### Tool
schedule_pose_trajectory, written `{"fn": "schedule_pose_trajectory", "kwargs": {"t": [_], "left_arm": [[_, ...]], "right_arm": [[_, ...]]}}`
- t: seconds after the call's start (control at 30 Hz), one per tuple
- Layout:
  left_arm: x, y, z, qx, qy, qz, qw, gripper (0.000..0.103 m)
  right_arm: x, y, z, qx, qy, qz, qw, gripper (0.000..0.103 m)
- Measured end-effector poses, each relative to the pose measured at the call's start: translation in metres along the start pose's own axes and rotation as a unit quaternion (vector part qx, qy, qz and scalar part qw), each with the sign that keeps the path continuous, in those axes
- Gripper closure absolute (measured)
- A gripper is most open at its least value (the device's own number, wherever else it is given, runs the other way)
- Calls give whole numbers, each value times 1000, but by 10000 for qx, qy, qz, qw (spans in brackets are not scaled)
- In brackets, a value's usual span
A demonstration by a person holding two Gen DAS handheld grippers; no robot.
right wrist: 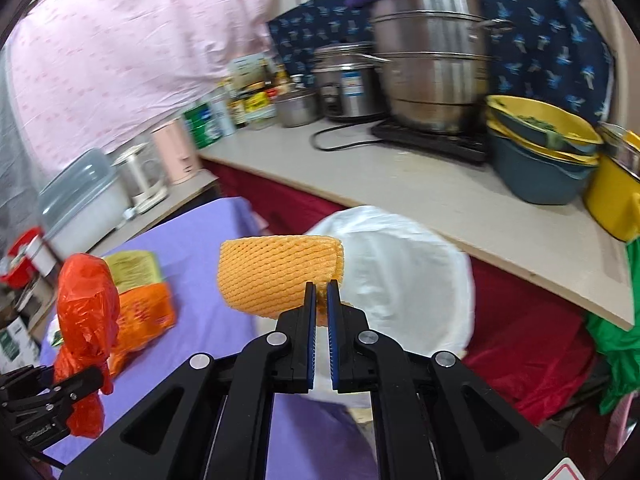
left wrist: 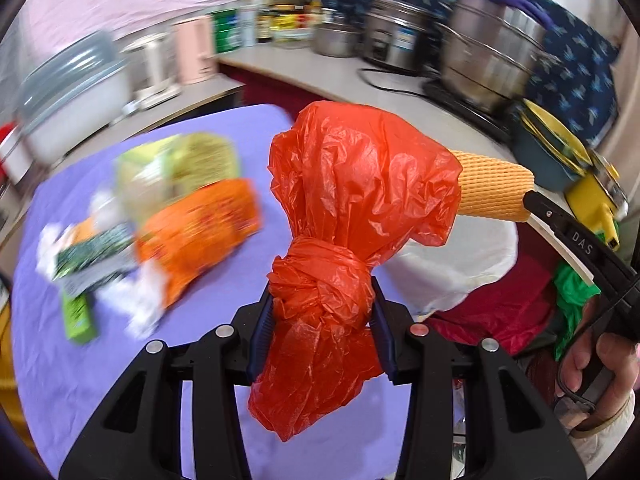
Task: Collect trash
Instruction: 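Carry the red bag and foam net to the bin and release both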
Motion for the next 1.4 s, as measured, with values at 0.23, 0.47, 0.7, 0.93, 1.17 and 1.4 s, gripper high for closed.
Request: {"fn": "schedule_pose_trajectory", "kwargs": {"t": [0.23,0.47,0.7,0.93,1.17,1.4], "left_arm": [[-60,9,-75,-430,-467,544,9965,62],[-112,6,-114,-586,-629,1019,9911,61],[-130,5,-126,-703,-594,1027,9904,49],[-115,19,-120,-663,-581,569,9945,24],[-101,35,-105,-407,-579,391,9967,24],[-77,47,-85,-191,-510,54,9985,23]], "right_arm": [[-15,-10,-61,-251,-611,188,9976,97],[-34,-17,-90,-472,-885,414,9941,97],[-43,-19,-91,-571,-869,466,9935,90],[-36,-10,-81,-565,-799,276,9948,65],[-26,1,-65,-522,-652,132,9964,58],[-13,14,-41,-375,-492,-50,9981,49]]}}
Point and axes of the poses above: each gripper's, at about its wrist camera, not at the fingertips, and x roughly against the way its jaws point, z to its left, y to its top, the point moved 5 cm from there along -x, roughly the way its jaws point, and after that the axes turned 13 degrees about x, right-handed, at the moved point
